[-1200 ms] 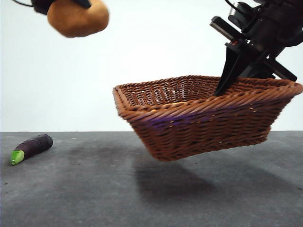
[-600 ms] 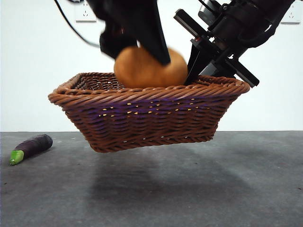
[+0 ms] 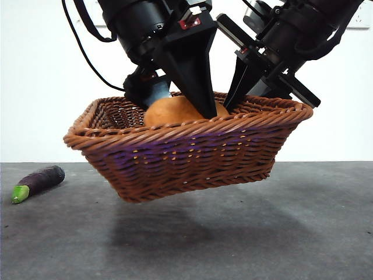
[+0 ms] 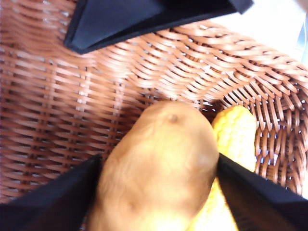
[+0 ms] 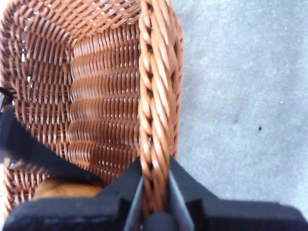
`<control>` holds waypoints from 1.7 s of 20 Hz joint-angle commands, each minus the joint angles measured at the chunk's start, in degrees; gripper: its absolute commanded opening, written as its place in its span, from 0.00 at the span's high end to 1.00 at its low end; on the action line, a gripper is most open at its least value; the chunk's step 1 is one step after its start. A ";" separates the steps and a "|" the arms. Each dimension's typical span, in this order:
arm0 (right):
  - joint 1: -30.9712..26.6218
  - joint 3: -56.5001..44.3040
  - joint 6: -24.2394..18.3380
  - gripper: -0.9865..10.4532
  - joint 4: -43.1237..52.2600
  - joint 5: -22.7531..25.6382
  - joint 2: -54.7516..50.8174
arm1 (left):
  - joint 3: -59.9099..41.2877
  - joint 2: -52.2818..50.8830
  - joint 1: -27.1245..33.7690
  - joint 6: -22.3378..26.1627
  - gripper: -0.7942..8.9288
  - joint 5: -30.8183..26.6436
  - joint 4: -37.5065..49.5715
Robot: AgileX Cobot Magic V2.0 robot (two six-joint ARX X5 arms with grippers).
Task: Help me put the vegetables on the table into the basket
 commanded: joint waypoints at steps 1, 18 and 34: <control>0.02 -0.04 0.17 0.92 1.05 -0.85 0.17 | -0.39 -0.37 0.02 -0.81 0.35 -0.22 -0.46; -1.92 1.03 -0.85 0.92 1.20 -0.85 -7.32 | -0.33 -18.10 32.63 -12.13 0.35 -22.56 -1.05; -1.92 1.03 -3.72 0.92 -3.72 1.11 -12.31 | -0.11 16.04 39.80 -13.42 0.37 -18.99 15.69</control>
